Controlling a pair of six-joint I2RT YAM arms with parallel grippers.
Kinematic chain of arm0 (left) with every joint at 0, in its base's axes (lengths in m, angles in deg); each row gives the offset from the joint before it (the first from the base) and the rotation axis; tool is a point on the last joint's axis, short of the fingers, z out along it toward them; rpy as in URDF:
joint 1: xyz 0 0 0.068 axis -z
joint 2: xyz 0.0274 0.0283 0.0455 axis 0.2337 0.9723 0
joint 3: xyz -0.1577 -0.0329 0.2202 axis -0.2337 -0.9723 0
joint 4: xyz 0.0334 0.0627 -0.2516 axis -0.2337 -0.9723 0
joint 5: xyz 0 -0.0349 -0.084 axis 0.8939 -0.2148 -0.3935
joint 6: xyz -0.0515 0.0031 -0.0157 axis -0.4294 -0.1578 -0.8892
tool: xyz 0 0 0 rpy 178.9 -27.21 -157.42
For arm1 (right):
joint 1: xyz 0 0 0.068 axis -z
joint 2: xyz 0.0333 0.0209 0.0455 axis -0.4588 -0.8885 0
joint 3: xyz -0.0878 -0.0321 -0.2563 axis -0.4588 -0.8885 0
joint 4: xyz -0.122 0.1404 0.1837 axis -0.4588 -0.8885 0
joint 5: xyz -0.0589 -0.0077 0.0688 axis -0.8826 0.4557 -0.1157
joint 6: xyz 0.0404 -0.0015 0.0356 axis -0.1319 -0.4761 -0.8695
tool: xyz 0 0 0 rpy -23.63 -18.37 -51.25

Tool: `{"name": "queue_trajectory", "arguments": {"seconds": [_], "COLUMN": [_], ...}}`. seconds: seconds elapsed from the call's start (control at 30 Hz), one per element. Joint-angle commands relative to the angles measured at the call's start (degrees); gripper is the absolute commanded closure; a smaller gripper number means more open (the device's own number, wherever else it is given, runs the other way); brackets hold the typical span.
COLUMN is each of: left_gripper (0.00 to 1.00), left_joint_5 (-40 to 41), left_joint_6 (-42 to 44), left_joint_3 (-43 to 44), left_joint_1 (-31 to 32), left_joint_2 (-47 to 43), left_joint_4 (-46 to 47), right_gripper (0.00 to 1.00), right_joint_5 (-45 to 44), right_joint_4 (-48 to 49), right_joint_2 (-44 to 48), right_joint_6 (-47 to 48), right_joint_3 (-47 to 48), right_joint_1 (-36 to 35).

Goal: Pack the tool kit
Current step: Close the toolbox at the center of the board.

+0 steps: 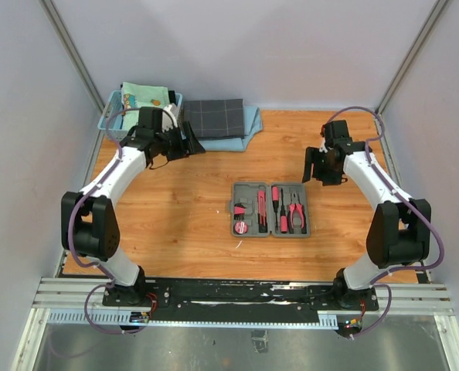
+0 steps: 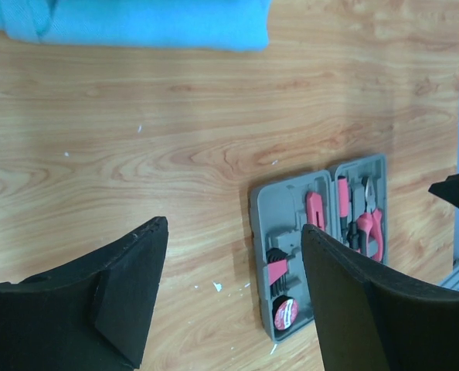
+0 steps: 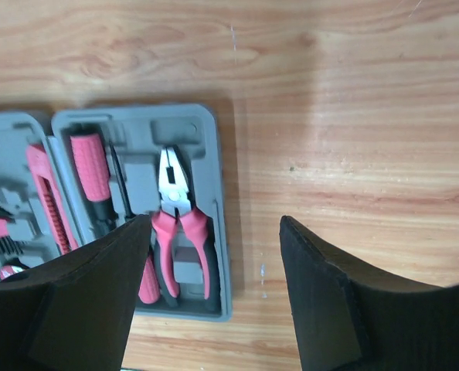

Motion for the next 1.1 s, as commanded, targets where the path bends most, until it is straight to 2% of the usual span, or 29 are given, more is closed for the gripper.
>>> {"name": "queue_trajectory", "arguments": {"seconds": [0.0,0.27,0.6,0.77,1.07], "left_gripper": [0.26,0.26,0.24,0.22,0.20], "left_joint_5": [-2.0,-1.9,-12.0,-16.8,-19.6], "left_joint_6": [0.9,2.8,-1.9,-4.7,-7.9], "left_joint_3": [-2.2,-1.6,-8.0,-8.5,-9.4], "left_joint_1": [2.3,5.4,6.0,7.0,10.4], "left_joint_2": [3.7,7.2,13.2,16.3,20.3], "left_joint_4": [3.0,3.2,12.8,15.5,17.6], "right_gripper": [0.31,0.35,0.32,0.31,0.30], "right_joint_5": [6.8,14.5,28.8,33.7,34.8], "right_joint_4": [0.1,4.1,9.6,9.5,10.2], "right_joint_2": [0.3,-5.4,-9.1,-11.8,-13.3], "right_joint_6": [9.0,12.8,14.3,15.0,14.2], "right_joint_3": [-4.2,-6.7,-10.5,-10.8,-12.1], "right_joint_1": [2.7,5.9,15.0,16.0,15.9]}}
